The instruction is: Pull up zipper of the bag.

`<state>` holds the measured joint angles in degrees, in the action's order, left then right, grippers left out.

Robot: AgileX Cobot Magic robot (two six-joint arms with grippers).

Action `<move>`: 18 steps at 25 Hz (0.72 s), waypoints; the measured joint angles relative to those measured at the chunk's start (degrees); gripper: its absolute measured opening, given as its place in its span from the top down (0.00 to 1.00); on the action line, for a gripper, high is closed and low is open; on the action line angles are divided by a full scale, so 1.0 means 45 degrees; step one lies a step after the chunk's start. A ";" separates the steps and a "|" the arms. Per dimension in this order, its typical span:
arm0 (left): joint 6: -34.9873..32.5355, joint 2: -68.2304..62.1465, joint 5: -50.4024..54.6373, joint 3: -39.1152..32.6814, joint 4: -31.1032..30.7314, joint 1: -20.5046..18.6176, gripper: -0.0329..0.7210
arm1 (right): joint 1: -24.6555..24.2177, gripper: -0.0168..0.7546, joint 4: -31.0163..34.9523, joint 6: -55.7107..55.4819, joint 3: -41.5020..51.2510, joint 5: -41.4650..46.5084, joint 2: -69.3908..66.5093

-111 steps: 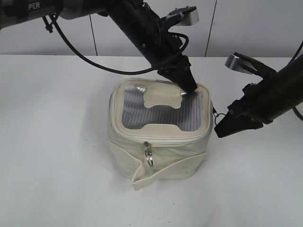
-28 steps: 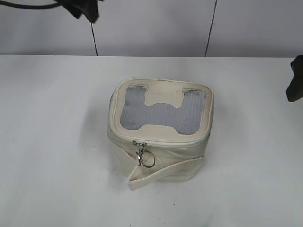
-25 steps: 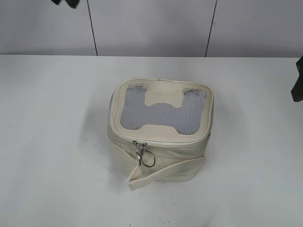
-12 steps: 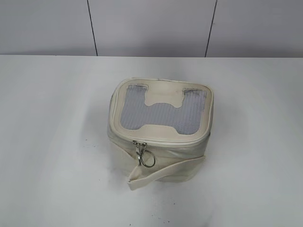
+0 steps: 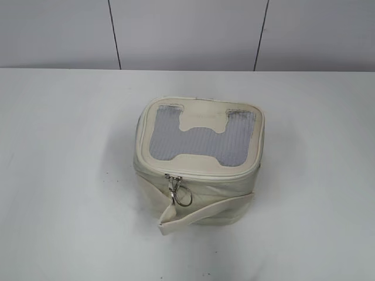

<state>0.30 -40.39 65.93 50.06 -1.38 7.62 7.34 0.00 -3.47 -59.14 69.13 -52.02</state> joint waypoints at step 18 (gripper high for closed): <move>-0.0367 0.8976 0.0890 -0.3591 0.0651 0.0000 0.52 | 0.0565 0.25 0.0199 0.0096 0.5585 -0.0180 1.0329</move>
<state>-1.35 0.00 69.93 33.91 1.55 7.62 9.88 0.90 -3.04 -34.01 68.32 -5.54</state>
